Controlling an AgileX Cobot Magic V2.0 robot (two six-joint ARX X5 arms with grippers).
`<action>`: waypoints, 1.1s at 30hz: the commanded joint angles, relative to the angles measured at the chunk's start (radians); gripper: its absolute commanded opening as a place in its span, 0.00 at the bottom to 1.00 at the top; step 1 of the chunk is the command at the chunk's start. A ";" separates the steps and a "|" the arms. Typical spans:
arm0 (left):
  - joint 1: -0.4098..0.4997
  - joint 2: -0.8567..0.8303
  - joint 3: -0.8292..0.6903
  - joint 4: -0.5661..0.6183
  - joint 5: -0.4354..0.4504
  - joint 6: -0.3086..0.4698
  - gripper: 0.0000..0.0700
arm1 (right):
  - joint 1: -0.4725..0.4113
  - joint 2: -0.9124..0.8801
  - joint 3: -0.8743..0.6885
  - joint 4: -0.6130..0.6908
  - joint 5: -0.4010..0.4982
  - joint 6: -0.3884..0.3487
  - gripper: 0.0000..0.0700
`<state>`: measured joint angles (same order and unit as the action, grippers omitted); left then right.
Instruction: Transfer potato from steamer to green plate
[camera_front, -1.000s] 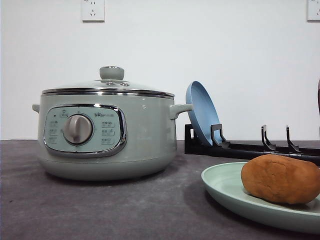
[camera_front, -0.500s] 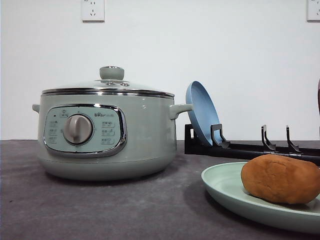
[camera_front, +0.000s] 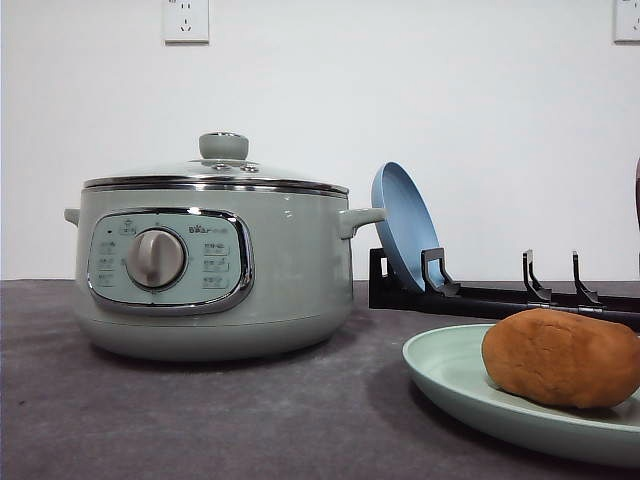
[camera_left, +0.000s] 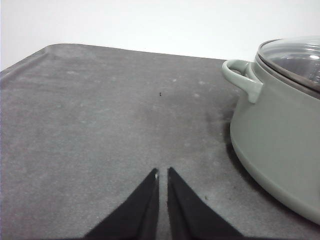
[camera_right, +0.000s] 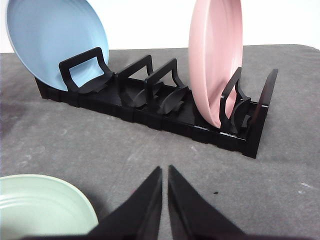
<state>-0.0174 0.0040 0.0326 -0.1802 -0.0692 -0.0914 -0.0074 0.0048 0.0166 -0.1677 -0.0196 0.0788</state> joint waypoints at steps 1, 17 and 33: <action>0.000 -0.001 -0.021 -0.006 -0.002 0.002 0.04 | -0.001 -0.001 -0.005 0.010 0.000 -0.001 0.01; 0.000 -0.001 -0.021 -0.006 -0.002 0.002 0.04 | -0.001 -0.001 -0.005 0.010 0.000 -0.001 0.01; -0.001 -0.001 -0.021 -0.006 -0.002 0.002 0.04 | -0.001 -0.001 -0.005 0.010 0.000 -0.001 0.01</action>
<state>-0.0174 0.0040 0.0326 -0.1802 -0.0692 -0.0914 -0.0074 0.0048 0.0166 -0.1677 -0.0196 0.0788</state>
